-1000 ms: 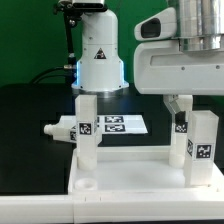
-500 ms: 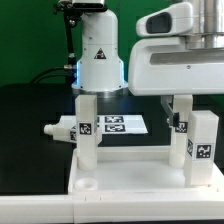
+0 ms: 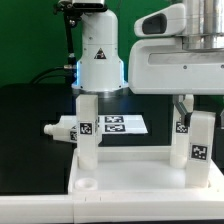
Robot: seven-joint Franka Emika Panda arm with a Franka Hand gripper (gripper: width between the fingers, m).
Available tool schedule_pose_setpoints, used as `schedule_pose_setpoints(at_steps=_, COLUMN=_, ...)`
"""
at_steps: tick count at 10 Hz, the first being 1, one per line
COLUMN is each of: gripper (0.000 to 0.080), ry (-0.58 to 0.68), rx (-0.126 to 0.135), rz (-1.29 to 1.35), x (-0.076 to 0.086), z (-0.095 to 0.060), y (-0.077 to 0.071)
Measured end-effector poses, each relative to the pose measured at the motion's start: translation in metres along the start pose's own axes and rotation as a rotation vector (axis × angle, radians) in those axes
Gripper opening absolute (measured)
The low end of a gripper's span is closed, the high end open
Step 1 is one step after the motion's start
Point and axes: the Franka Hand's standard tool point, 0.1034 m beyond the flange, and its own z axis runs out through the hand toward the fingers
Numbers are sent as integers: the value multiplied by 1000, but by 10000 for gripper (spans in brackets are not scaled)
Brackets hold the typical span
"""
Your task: Assemble desk
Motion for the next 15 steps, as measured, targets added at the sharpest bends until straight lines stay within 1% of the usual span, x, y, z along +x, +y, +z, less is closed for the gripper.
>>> schedule_pose_setpoints(at_steps=1, gripper=287, ry=-3, rx=-7, rz=151, x=-1, z=0, y=0)
schedule_pose_setpoints(at_steps=2, gripper=287, ry=-2, rx=-7, rz=312, x=-1, z=1, y=1)
schedule_pose_setpoints(at_steps=3, gripper=287, ry=6, rx=10, rz=512, x=-1, z=1, y=2)
schedule_pose_setpoints(at_steps=4, gripper=287, ry=-11, rx=31, rz=746, x=1, z=1, y=2)
schedule_pose_setpoints(at_steps=5, gripper=287, ry=-35, rx=38, rz=860, x=1, z=0, y=4)
schedule_pose_setpoints(at_steps=6, gripper=287, ry=-48, rx=28, rz=933, x=0, z=-1, y=2)
schedule_pose_setpoints(at_steps=8, gripper=287, ry=-50, rx=26, rz=1031, x=-1, z=0, y=2)
schedule_pose_setpoints(at_steps=9, gripper=287, ry=-59, rx=35, rz=1119, x=1, z=0, y=3)
schedule_pose_setpoints(at_steps=10, gripper=287, ry=-77, rx=50, rz=1232, x=3, z=1, y=7)
schedule_pose_setpoints(at_steps=11, gripper=287, ry=-81, rx=54, rz=1332, x=4, z=1, y=6)
schedule_pose_setpoints(at_steps=12, gripper=287, ry=-82, rx=56, rz=1281, x=3, z=1, y=6)
schedule_pose_setpoints(at_steps=13, gripper=357, ry=-82, rx=56, rz=1280, x=3, z=1, y=6)
schedule_pose_setpoints(at_steps=14, gripper=520, ry=-81, rx=56, rz=1263, x=3, z=1, y=6)
schedule_pose_setpoints(at_steps=15, gripper=520, ry=-62, rx=60, rz=1035, x=6, z=0, y=8)
